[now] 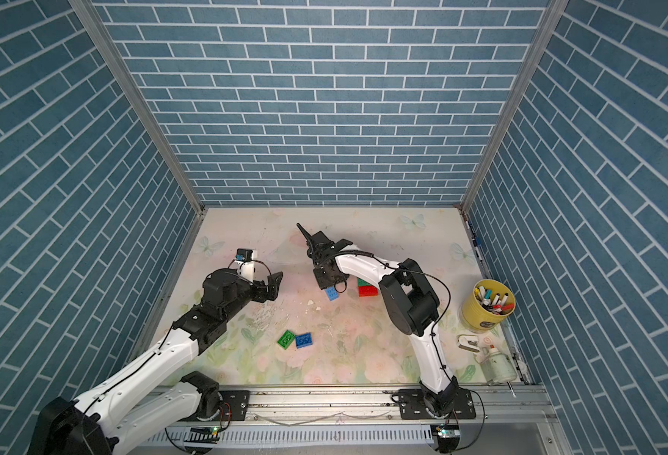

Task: Assemble a rectangle with lego
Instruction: Assemble the lego brick with the lego brick.

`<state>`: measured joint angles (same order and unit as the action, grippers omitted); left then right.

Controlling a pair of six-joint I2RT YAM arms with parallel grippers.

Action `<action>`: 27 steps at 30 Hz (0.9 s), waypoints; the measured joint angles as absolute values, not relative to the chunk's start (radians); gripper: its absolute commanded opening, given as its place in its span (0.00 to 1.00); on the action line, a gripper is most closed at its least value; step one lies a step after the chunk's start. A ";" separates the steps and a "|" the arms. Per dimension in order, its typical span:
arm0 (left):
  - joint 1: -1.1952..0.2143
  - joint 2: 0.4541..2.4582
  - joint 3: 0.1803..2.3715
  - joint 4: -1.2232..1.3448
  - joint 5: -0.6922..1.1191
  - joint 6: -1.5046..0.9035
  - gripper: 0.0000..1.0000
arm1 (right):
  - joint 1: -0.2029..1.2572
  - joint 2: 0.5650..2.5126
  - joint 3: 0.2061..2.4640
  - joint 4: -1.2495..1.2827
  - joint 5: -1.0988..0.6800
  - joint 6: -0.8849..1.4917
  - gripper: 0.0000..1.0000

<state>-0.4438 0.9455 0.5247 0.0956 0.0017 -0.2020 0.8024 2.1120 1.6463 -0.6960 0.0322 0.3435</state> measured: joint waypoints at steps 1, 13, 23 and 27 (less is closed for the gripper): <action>-0.444 0.946 0.525 0.096 0.002 -0.202 1.00 | 0.802 2.112 1.646 -0.695 0.032 0.344 0.34; -0.444 0.952 0.525 0.096 0.002 -0.202 1.00 | 0.805 2.111 1.624 -0.650 0.036 0.316 0.32; -0.444 0.955 0.525 0.096 0.002 -0.202 1.00 | 0.806 2.092 1.577 -0.580 0.043 0.305 0.31; -0.444 0.956 0.525 0.096 0.002 -0.202 1.00 | 0.806 2.083 1.561 -0.562 0.047 0.305 0.31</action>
<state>-0.4438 0.9558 0.5247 0.0956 0.0017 -0.2020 0.8062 2.0830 1.5608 -0.5617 0.0471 0.3054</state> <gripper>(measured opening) 0.999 0.500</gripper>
